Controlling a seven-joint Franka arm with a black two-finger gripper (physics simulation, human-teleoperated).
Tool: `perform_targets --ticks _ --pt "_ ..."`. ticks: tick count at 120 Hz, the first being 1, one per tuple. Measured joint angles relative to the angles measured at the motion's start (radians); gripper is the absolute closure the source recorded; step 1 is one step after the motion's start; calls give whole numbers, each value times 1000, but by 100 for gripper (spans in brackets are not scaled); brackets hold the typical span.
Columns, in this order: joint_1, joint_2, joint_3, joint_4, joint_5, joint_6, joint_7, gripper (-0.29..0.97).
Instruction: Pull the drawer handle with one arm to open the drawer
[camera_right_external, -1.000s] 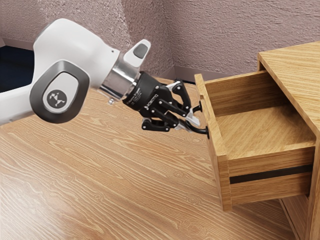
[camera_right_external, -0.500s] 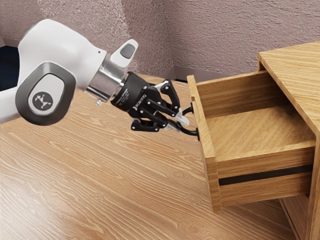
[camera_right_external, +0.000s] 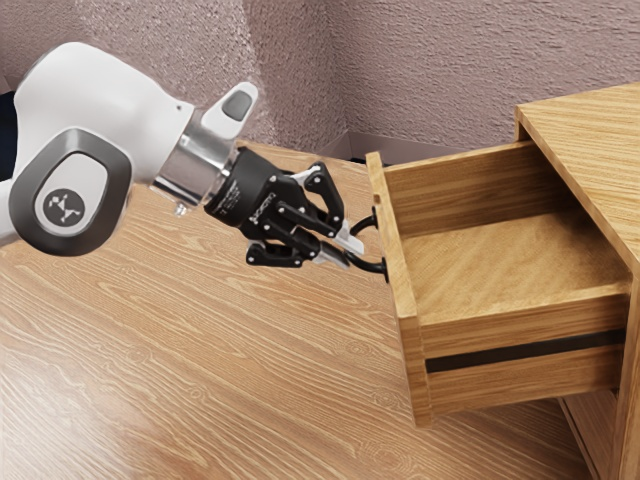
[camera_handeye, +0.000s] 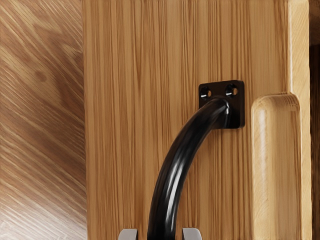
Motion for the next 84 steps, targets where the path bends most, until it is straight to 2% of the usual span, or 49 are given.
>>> perform_targets --ticks 84 --pt "94 -49 -55 -57 0 -3 0 66"
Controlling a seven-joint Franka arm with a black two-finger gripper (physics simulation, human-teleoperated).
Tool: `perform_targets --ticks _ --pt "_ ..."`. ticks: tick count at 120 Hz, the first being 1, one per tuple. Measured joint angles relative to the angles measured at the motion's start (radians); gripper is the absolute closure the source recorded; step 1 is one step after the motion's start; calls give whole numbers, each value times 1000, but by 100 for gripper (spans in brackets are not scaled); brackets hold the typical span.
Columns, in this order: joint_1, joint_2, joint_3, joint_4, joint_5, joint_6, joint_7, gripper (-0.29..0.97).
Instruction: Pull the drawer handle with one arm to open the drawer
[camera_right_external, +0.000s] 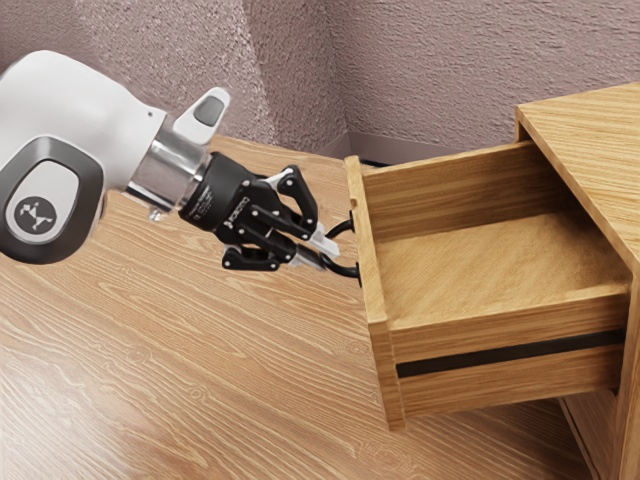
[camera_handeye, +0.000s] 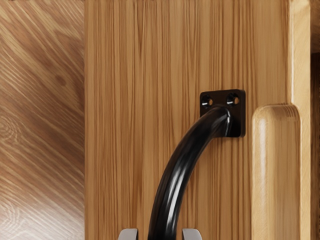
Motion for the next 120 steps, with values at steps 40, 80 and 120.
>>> perform_targets --ticks 40,80,120 --pt "31 -27 -2 -27 2 -2 3 66" --pt "81 -47 -36 -48 2 -19 6 66" --pt "127 -84 -56 -71 2 -38 8 66"
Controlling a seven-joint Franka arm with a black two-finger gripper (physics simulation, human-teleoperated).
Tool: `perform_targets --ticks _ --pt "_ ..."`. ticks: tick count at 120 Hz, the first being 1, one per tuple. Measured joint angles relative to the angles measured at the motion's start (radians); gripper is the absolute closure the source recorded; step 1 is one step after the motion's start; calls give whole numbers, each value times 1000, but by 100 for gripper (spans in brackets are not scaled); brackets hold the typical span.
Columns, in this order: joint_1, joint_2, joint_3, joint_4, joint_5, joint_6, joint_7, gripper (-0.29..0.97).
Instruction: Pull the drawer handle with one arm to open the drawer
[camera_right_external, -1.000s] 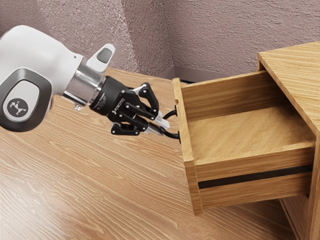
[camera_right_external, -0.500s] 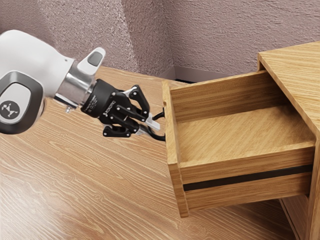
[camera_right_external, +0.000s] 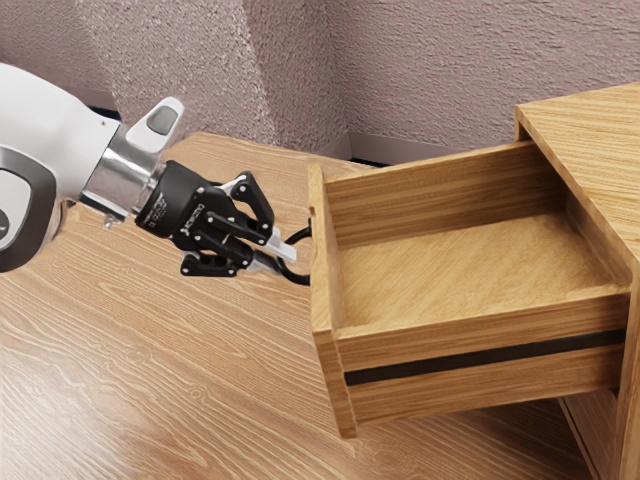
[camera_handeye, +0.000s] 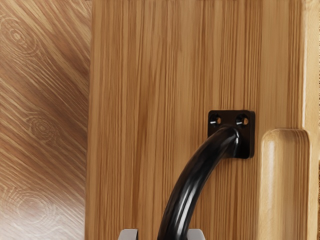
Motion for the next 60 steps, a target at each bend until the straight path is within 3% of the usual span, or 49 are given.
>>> perform_targets --ticks 37,48,60 --pt "87 -34 -63 -15 -1 -19 1 66" --pt "197 -81 -141 -10 -2 -51 2 64" --pt "388 -107 -284 113 1 -180 1 43"
